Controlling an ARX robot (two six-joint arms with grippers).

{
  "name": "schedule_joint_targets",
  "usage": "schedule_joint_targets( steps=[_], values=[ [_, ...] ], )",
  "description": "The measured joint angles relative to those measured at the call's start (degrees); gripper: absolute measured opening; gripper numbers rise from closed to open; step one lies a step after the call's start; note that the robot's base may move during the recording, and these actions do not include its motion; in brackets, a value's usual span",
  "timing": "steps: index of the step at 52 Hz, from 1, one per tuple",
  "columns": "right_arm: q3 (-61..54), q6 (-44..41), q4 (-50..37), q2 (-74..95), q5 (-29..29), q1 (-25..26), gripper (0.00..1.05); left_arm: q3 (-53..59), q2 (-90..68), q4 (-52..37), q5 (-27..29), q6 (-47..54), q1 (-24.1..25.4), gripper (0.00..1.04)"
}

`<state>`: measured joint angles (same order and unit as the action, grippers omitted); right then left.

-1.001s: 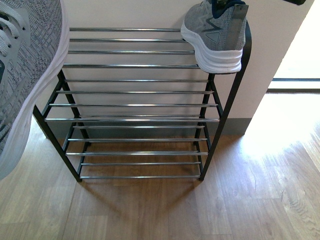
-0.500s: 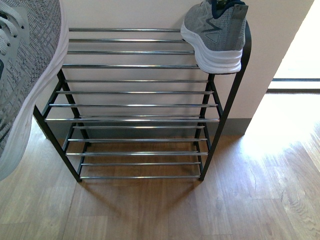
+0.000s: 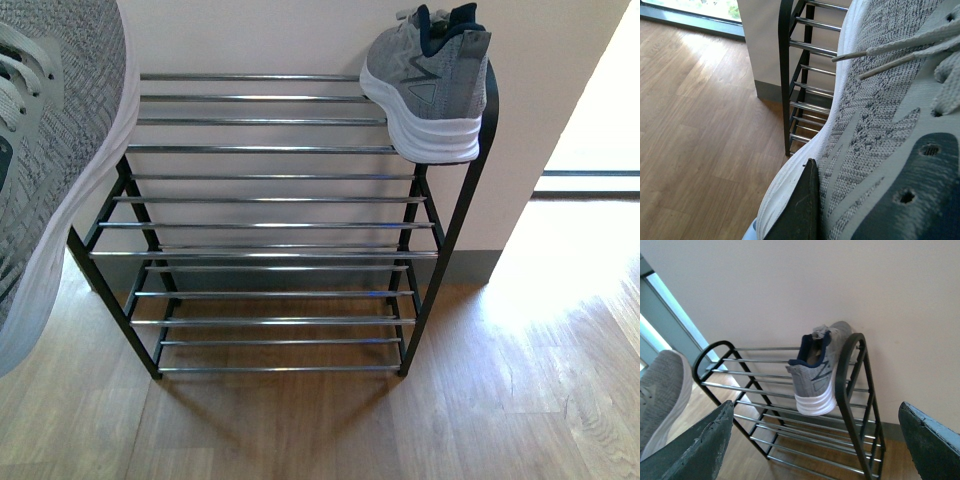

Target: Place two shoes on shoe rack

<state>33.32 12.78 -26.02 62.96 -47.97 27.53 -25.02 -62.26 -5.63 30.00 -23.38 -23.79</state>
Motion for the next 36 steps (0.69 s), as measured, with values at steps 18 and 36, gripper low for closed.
schedule_joint_targets(
  steps=[18,36],
  values=[
    [-12.3,-10.7,-5.8,-10.0,29.7,-8.5,0.54,0.0,0.0,0.0,0.0,0.0,0.0,0.01],
    [-24.2,-12.5,-4.9,-22.5,38.6,-17.7,0.01,0.0,0.0,0.0,0.0,0.0,0.0,0.01]
  ],
)
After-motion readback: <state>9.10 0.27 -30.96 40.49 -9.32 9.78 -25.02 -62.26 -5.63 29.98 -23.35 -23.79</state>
